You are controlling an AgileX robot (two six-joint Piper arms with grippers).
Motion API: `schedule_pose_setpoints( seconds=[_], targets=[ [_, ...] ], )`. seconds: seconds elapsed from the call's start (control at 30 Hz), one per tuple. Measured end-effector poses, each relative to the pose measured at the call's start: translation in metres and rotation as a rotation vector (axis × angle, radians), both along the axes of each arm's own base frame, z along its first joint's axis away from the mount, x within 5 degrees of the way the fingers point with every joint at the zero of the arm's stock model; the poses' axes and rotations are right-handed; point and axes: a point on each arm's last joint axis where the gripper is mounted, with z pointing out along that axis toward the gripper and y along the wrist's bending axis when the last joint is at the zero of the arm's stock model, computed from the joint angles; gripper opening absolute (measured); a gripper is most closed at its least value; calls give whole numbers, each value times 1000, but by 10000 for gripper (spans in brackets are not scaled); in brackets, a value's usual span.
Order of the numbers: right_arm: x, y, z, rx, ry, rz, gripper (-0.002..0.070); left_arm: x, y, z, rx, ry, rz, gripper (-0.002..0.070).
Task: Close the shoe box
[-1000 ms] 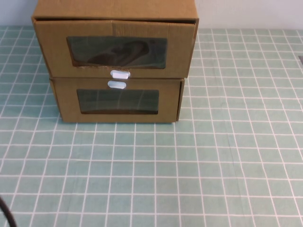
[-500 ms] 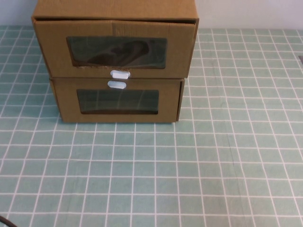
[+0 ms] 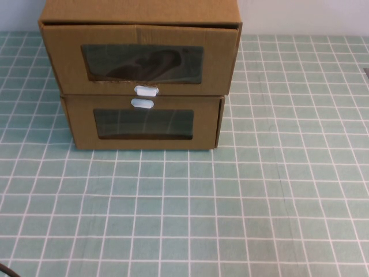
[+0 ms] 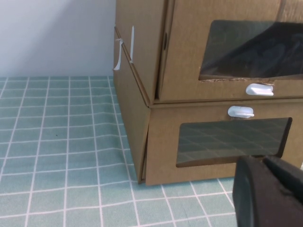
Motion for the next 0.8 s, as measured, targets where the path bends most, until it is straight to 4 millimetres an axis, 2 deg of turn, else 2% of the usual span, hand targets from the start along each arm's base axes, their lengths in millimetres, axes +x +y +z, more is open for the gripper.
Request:
schedule_pose_setpoints(
  seconds=[0.33, 0.43, 0.57, 0.8],
  targets=[
    [0, 0, 0, 0, 0, 0, -14, -3, 1, 0, 8, -20, 1, -5],
    [0, 0, 0, 0, 0, 0, -14, -10, 5, -5, 85, -79, 13, -5],
    [0, 0, 0, 0, 0, 0, -14, -14, 8, -36, 157, -61, 18, -5],
    [0, 0, 0, -1, -1, 0, -14, -23, 10, -92, 174, -9, 16, -5]
  ],
)
